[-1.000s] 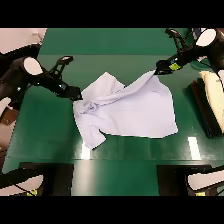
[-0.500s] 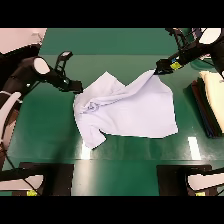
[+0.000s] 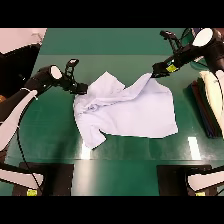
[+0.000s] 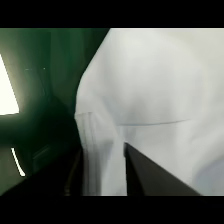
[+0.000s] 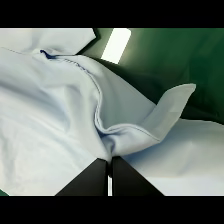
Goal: Fold the shirts.
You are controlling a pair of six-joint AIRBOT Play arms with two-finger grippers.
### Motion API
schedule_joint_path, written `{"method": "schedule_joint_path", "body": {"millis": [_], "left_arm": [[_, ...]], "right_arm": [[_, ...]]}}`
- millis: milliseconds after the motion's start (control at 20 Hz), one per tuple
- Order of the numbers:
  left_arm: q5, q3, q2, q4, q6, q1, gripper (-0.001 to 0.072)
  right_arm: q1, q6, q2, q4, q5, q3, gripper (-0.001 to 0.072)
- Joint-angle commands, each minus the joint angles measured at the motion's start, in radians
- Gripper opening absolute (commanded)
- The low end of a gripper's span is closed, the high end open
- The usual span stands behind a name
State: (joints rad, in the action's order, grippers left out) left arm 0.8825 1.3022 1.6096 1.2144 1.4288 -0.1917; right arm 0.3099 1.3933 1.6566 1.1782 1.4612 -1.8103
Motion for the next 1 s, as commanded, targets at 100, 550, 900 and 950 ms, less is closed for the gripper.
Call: {"method": "schedule_joint_path", "body": {"millis": [100, 550, 900, 950], "left_arm": [[-0.003, 0.000, 0.009, -0.026, -0.023, 0.003, 0.0032], [0.000, 0.156, -0.433, 0.102, -0.023, 0.063, 0.0024], [0.004, 0.378, -0.880, 0.111, -0.014, 0.064, 0.0024], [0.011, 0.407, -0.915, 0.111, 0.015, 0.064, 0.0024]], "right_arm": [[0.000, 0.001, 0.006, 0.000, 0.006, 0.035, 0.0013], [-0.098, 0.000, -0.270, 0.027, -0.027, -0.034, 0.0014], [-0.138, -0.014, -0.564, 0.030, -0.033, -0.245, 0.0013], [-0.138, -0.014, -0.604, 0.030, -0.035, -0.245, 0.0014]]}}
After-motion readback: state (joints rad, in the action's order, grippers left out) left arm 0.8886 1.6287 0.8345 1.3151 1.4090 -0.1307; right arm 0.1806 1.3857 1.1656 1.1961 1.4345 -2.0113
